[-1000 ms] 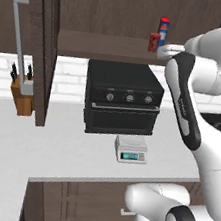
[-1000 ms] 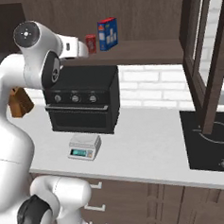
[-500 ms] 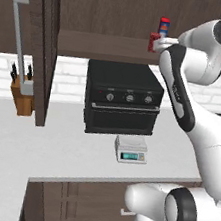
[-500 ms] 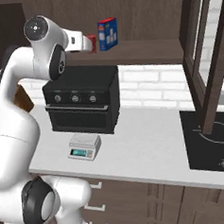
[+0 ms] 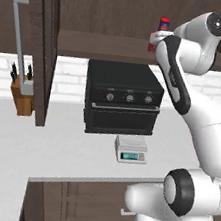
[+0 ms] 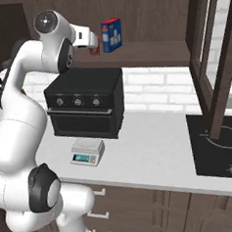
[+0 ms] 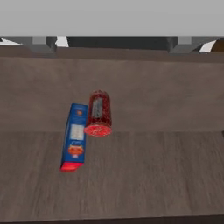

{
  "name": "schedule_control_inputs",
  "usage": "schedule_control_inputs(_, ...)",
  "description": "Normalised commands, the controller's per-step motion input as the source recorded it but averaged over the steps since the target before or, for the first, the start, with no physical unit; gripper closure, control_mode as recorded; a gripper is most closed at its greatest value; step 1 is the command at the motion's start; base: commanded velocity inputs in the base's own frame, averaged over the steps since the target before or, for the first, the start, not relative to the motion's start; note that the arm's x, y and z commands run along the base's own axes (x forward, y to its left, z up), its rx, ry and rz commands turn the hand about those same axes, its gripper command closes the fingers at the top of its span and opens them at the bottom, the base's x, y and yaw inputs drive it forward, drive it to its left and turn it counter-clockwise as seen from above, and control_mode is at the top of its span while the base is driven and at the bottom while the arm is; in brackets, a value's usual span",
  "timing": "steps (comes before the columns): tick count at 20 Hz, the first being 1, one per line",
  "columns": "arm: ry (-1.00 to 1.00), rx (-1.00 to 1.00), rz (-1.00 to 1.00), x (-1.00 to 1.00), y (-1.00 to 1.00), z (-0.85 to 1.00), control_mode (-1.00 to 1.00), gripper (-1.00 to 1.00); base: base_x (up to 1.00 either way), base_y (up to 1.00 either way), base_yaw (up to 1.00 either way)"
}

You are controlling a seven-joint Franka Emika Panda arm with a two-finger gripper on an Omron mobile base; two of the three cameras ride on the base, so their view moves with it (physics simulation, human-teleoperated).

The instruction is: Pick the yogurt and place it on the digital scale for weighing, and close the cabinet.

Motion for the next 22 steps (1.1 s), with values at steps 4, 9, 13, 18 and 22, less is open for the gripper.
schedule_control_inputs(4,0.01,0.00,0.00,0.27,0.00,-0.19,-1.00,-1.00,0.00,0.00,0.00)
schedule_control_inputs(9,-0.02,0.00,0.00,0.46,-0.08,-0.23,-1.00,-1.00,0.00,0.00,0.00)
schedule_control_inputs(13,0.00,0.00,0.00,0.37,-0.15,-0.07,-1.00,-1.00,0.00,0.00,0.00)
schedule_control_inputs(18,0.00,0.00,0.00,0.15,-0.05,-0.02,-1.00,-1.00,0.00,0.00,0.00)
schedule_control_inputs(22,0.00,0.00,0.00,0.17,0.00,0.00,-1.00,-1.00,0.00,0.00,0.00)
